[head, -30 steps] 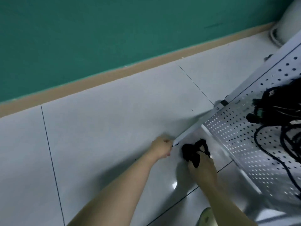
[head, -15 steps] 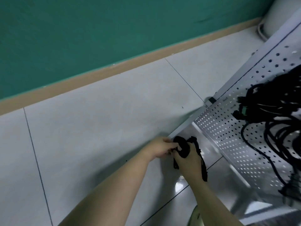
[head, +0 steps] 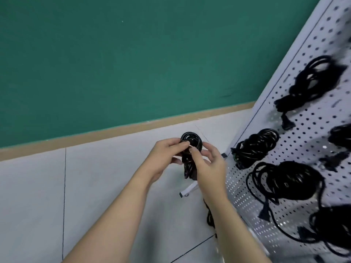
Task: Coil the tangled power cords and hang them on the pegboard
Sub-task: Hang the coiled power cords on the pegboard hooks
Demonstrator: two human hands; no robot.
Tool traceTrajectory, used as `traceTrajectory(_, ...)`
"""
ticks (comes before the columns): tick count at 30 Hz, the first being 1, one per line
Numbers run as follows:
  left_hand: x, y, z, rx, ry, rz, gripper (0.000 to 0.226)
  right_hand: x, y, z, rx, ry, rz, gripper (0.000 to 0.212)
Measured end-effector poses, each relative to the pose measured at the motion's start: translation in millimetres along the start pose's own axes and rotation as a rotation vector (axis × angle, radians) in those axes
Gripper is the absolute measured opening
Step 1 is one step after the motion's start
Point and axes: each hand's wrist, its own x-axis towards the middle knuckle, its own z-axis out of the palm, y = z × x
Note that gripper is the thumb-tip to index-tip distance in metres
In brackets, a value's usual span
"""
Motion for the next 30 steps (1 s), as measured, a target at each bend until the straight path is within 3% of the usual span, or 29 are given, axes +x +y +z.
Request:
traceTrajectory(7, -54.9, 126.2, 49.3, -0.088, -0.026, 0.354, 0.020, -42.3, -142.4, -29.2, 0.134, -0.035, -0.266, 0.018)
traceTrajectory(13, -60.6, 238.8, 131.4, -0.059, -0.136, 0.547, 0.018, -44.5, -246.2, -87.7, 0.184, 0.147, -0.527, 0.021)
traceTrajectory(23, -34.8, 327.0, 239.5, 0.112, -0.276, 0.756, 0.021, -23.4, -328.1, -165.0, 0.196, 0.409, -0.780, 0.020)
traceTrajectory(30, -8.4, 352.7, 288.2, 0.141, -0.354, 0.755, 0.021, 5.5, -352.1, -200.0, 0.118, 0.572, -0.840, 0.021)
